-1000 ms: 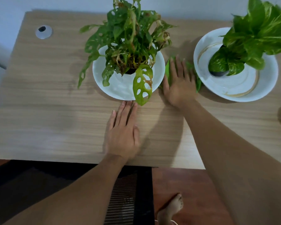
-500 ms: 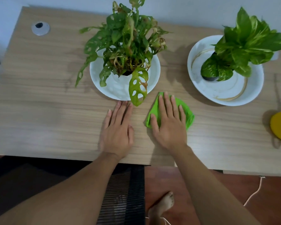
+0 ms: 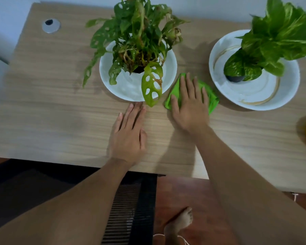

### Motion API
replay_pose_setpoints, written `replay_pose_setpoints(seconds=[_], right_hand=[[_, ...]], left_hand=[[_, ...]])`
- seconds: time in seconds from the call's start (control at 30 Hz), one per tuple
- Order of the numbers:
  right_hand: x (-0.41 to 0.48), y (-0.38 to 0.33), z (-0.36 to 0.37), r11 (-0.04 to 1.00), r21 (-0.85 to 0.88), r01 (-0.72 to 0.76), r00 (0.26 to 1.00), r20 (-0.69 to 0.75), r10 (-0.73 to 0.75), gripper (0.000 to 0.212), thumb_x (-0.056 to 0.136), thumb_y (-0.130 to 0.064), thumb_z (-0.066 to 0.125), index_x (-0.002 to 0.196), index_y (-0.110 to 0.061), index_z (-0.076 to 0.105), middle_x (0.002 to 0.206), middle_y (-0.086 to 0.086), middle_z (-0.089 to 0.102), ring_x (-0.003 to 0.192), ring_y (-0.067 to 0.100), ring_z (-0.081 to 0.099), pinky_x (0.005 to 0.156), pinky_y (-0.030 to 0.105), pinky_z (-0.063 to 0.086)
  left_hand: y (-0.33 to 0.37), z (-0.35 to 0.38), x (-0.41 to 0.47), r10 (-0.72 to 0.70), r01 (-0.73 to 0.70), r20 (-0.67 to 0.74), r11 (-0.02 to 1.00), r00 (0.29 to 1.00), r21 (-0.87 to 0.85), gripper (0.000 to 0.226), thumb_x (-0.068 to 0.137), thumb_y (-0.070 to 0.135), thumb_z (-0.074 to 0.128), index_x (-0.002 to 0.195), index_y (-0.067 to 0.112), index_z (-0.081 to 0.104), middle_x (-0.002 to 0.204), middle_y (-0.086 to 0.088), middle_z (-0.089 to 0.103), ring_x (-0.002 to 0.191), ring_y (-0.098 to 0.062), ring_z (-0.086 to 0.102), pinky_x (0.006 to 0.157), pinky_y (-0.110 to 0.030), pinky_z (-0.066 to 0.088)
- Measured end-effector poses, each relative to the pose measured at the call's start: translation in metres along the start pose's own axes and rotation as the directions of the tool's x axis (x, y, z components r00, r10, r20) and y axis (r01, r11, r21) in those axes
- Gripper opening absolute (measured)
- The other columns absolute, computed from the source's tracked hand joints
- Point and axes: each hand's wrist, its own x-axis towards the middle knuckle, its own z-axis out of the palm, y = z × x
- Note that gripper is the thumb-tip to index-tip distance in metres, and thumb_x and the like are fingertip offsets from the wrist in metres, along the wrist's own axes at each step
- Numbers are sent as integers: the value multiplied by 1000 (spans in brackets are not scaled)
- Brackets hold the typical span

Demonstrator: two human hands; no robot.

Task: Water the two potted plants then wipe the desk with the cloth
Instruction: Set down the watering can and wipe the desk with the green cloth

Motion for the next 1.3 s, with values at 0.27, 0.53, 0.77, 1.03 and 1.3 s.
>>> replay_pose_setpoints(seconds=[0.27,0.53,0.77,1.03,1.3], right_hand=[[-115,72,-17,997,-25,-77,997,-24,76,76,119,-56,32,185,-22,17,194,-4,7,180,21,8,144,52,9],[-139,157,-34,947,10,-322,945,-53,322,82,113,-62,28,185,-26,16,194,-6,6,180,21,5,144,53,8],[-127,168,-34,960,-14,-278,958,-78,277,80,115,-60,27,185,-23,16,194,-2,5,180,23,5,143,54,8],[-156,210,-42,1000,9,3,999,-32,-3,77,118,-59,42,185,-30,18,193,-12,5,179,14,2,143,52,13],[-109,249,-55,961,3,-276,955,-115,274,68,123,-45,32,185,-20,19,193,0,11,179,23,10,143,54,12]], left_hand=[[2,-4,-5,75,-75,36,997,997,14,78,104,20,35,181,16,22,192,0,15,179,-20,13,143,-53,21],[77,18,31,391,-387,62,919,918,-70,74,110,24,41,180,9,21,190,-5,18,178,-21,15,143,-48,25],[156,38,41,193,-194,92,981,977,-4,80,110,43,32,181,10,15,192,-6,11,179,-23,10,145,-52,14],[162,37,42,140,-142,99,990,985,13,82,109,47,35,182,16,13,193,3,7,179,-15,6,145,-52,12],[160,41,44,140,-139,83,990,987,-12,81,110,44,38,183,22,10,193,8,4,179,-10,2,146,-50,11]])
